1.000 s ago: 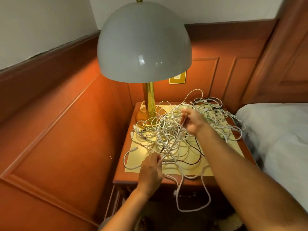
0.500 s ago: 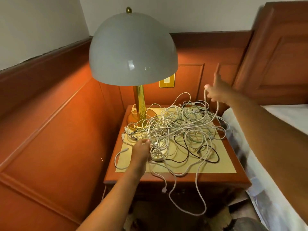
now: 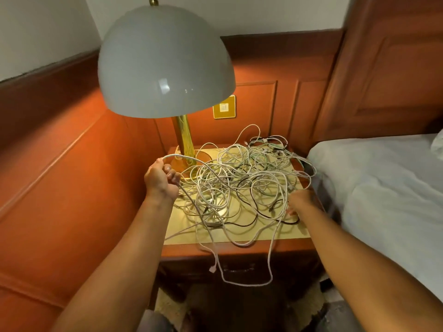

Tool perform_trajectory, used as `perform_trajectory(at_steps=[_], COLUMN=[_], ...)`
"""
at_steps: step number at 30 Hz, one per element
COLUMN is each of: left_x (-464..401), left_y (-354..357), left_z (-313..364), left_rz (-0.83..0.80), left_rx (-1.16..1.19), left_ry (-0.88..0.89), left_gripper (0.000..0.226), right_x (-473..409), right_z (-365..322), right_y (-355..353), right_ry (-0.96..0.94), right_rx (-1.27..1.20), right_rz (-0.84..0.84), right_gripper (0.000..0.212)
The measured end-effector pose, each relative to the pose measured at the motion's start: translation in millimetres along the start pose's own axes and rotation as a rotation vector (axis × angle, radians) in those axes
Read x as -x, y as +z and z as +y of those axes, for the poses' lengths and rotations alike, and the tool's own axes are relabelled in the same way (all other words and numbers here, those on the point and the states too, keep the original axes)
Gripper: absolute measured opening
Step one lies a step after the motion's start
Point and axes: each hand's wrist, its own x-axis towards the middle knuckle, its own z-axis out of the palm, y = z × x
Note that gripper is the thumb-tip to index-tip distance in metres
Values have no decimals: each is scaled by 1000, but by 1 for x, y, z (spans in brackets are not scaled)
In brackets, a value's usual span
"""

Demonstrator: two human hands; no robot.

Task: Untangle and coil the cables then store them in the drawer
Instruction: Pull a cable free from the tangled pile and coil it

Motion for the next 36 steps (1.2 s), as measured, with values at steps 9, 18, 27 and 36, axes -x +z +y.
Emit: perform_trajectory(at_steps=[9, 18, 27, 36], left_x=[-17, -36, 92, 131], left_y=[-7, 0, 16, 19], left_z=[25, -7, -52, -51], left_rz=[-21, 80, -530, -542], left_rx=[-97, -560, -1002, -684], left_ry=[75, 68, 69, -250], left_gripper=[19, 31, 33, 21], right_x=[24, 118, 207, 247], right_z=[-53, -162, -68, 59], right_y=[-48, -163, -110, -11], right_ry=[-392, -729, -723, -433], right_rx=[-247, -1043, -758, -292], right_rz=[-30, -509, -459, -610], right_gripper=[14, 28, 28, 19])
